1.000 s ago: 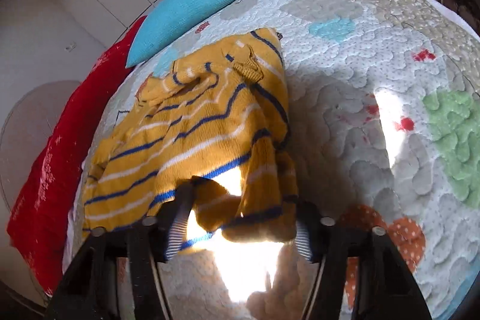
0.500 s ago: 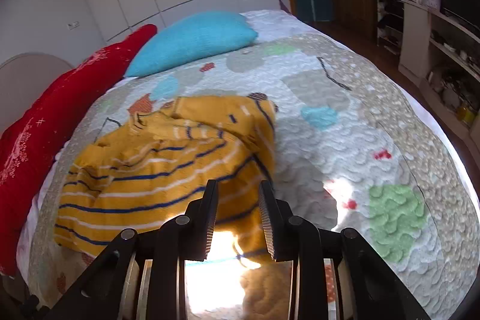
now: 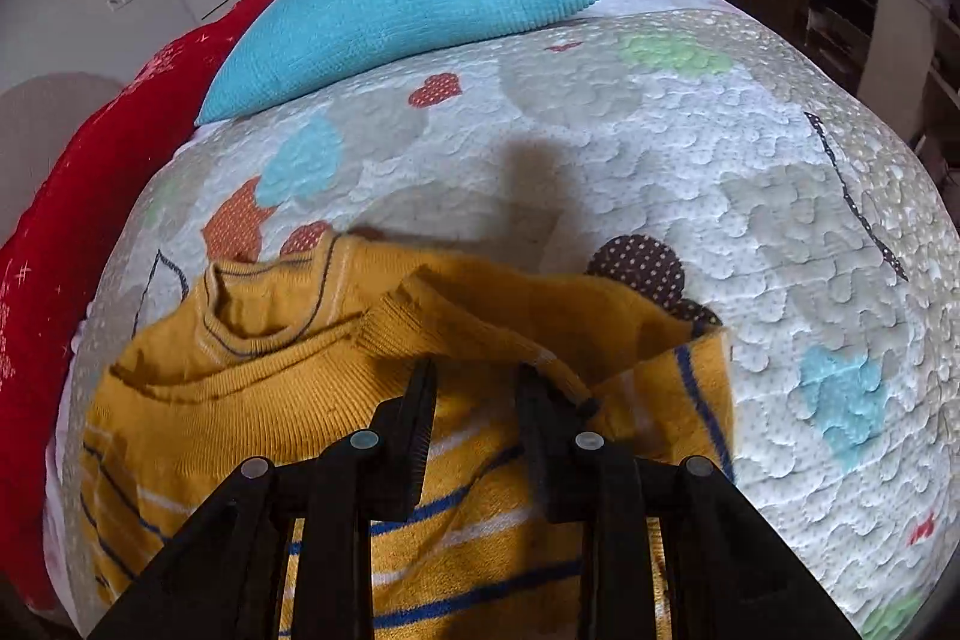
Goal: Fold small clothes
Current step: 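Move the right gripper down to the side edge of the folded sweater, then close the right gripper on the sweater's side edge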
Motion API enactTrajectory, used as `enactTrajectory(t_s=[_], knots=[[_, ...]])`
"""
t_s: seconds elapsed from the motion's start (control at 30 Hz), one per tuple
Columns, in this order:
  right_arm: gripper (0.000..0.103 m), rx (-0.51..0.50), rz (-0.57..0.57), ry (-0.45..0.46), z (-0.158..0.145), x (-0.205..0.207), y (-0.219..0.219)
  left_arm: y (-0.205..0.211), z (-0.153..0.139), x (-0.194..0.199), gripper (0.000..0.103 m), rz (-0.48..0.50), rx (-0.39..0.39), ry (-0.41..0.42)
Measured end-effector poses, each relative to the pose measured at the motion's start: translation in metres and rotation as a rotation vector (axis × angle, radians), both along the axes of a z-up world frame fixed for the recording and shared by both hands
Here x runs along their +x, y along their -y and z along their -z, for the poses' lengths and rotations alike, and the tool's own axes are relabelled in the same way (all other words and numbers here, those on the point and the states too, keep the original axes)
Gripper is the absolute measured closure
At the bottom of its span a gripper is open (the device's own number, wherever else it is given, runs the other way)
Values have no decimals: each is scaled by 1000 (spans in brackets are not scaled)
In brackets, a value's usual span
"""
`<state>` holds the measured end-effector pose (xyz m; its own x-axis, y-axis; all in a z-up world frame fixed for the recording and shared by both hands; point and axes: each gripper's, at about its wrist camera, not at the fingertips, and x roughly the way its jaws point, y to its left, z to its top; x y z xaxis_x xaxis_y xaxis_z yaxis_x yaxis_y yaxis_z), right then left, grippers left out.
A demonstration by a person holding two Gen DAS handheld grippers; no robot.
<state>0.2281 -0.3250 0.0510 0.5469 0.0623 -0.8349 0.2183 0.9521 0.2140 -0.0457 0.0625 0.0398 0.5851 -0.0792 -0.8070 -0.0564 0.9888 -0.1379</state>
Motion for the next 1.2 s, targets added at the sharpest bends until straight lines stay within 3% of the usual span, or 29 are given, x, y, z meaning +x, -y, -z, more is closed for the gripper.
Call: enactTrajectory(t_s=[0.03,0.13,0.27,0.43,0.63,0.8,0.87,0.93,1.03,1.13,1.2], knots=[[72,-17,3,7,-5,-1,-1,-2,1,1,0,-4,-9,-4],[44,-143,-10,43,-26,-13,-16,-8,3,1,0,-18,-25,-11],[43,-246,-173,94,-52,-48,-64,-16,2,-3,0,-43,-26,-4],[37,-319,-522,145,-65,-117,-162,-36,-1,-9,0,-100,-21,2],[37,-528,-884,220,-35,-191,-285,-75,1,-22,0,-195,-50,-1],[38,-839,-961,217,25,-199,-353,-98,6,-33,0,-238,-65,-8],[44,-954,-946,222,48,-192,-369,-104,9,-36,0,-251,-72,-14],[52,-981,-917,250,54,-184,-379,-109,10,-39,0,-265,-75,-17],[85,-911,-895,189,55,-167,-390,-111,11,-40,0,-276,-82,-24],[92,-857,-858,184,49,-161,-392,-107,6,-40,0,-265,-78,-17],[95,-752,-800,202,28,-154,-376,-100,1,-41,0,-252,-59,-7]])
